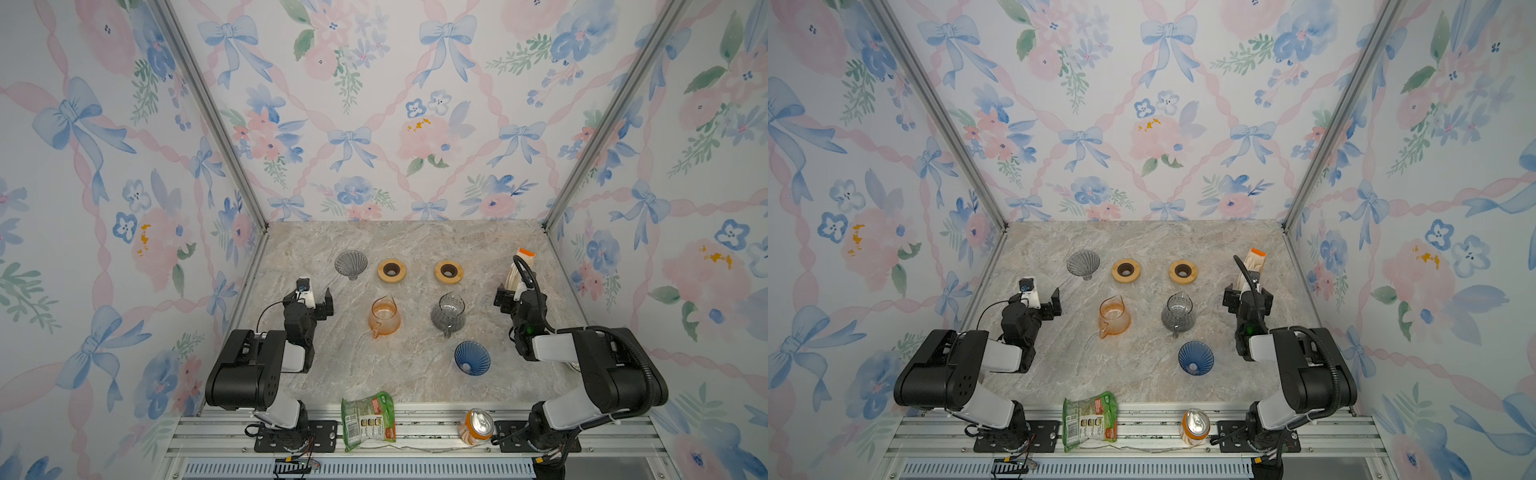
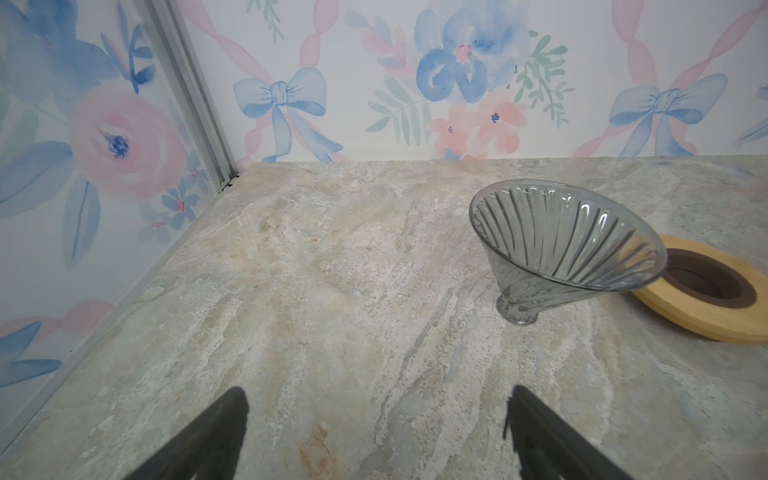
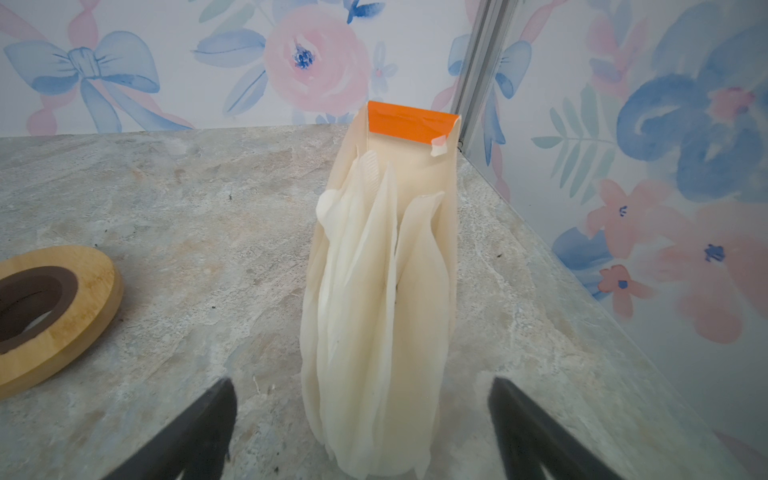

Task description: Place the coffee filter in the dripper

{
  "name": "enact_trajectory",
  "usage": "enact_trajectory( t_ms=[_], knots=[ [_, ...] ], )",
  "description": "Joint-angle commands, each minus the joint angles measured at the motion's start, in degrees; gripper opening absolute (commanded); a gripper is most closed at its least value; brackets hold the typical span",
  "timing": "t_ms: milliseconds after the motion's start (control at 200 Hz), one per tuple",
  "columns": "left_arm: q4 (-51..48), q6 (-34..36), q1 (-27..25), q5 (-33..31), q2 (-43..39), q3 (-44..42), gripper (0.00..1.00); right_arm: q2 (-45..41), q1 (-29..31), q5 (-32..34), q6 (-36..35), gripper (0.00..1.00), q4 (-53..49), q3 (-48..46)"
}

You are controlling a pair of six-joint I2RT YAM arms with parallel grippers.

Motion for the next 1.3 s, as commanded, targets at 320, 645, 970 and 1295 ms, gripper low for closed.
enact_trajectory(
  t_ms=[320, 645, 970, 1295],
  knots=[
    [-12.2, -0.3, -0.5, -3.6, -16.3, 0.6, 0.98, -1.3, 3.2, 4.7, -2.6, 0.97, 4.9, -2.7],
    [-39.6, -0.9, -0.6, 1.0, -31.9, 11.9, 0.98, -0.6, 4.5, 6.3, -4.0, 0.97, 10.5, -5.0],
    [-54.9, -2.6, -1.1, 7.7, -35.7, 18.6, 0.98, -8.2, 4.7, 2.8, -5.1, 0.96, -13.6, 4.4],
    [-65.5, -3.5, -2.9, 10.3, -33.2, 27.4, 0.98, -15.1, 5.9, -6.3, 0.6, 0.97, -40.7, 21.5]
  ],
)
